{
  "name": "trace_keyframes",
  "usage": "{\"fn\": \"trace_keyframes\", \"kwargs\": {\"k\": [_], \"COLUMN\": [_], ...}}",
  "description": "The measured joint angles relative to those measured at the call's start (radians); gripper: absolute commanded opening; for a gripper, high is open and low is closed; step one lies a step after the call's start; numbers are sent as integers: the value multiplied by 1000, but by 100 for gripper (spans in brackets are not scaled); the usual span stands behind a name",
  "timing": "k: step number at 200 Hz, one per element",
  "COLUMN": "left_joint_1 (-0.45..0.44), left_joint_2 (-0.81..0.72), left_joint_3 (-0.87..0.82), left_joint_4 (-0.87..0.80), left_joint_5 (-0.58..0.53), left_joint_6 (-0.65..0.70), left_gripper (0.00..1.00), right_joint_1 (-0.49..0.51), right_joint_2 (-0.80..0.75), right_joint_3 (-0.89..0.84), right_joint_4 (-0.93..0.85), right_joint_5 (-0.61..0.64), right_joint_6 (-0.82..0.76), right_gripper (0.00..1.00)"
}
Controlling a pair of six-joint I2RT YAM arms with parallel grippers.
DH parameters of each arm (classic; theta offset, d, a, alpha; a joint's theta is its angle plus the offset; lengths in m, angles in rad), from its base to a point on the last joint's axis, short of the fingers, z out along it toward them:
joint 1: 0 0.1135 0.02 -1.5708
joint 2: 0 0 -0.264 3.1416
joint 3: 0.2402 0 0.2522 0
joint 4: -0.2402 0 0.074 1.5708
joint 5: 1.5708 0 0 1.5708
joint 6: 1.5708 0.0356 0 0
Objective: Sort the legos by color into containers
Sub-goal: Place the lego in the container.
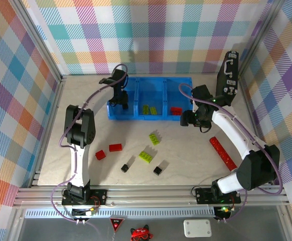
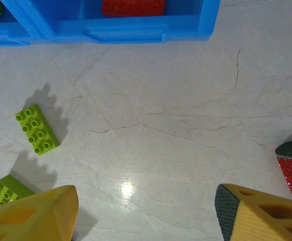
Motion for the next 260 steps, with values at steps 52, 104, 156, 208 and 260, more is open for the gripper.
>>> {"fn": "trace_keyframes", "kwargs": {"k": [52, 104, 156, 208, 260], "left_joint_1": [18, 19, 19, 20, 20], "left_joint_2": [60, 66, 63, -28, -212], "left_joint_3": [10, 23, 23, -20, -117], "left_joint_4": [-3, -2, -2, -3, 1], "left_joint_5": [4, 23, 37, 73, 107], "left_joint_6": [3, 3, 3, -4, -8], "left_gripper": [33, 39, 39, 39, 39], "right_joint_1": [0, 0, 0, 9, 56], "right_joint_2": [-9, -17, -37, -39, -35], "right_joint_3": [0, 0, 0, 0, 0], "right_joint_4": [-11, -16, -18, -17, -16], "right_joint_5": [3, 3, -2, -23, -39], "right_joint_6": [0, 0, 7, 21, 35], "right_gripper": [73, 73, 72, 71, 71]}}
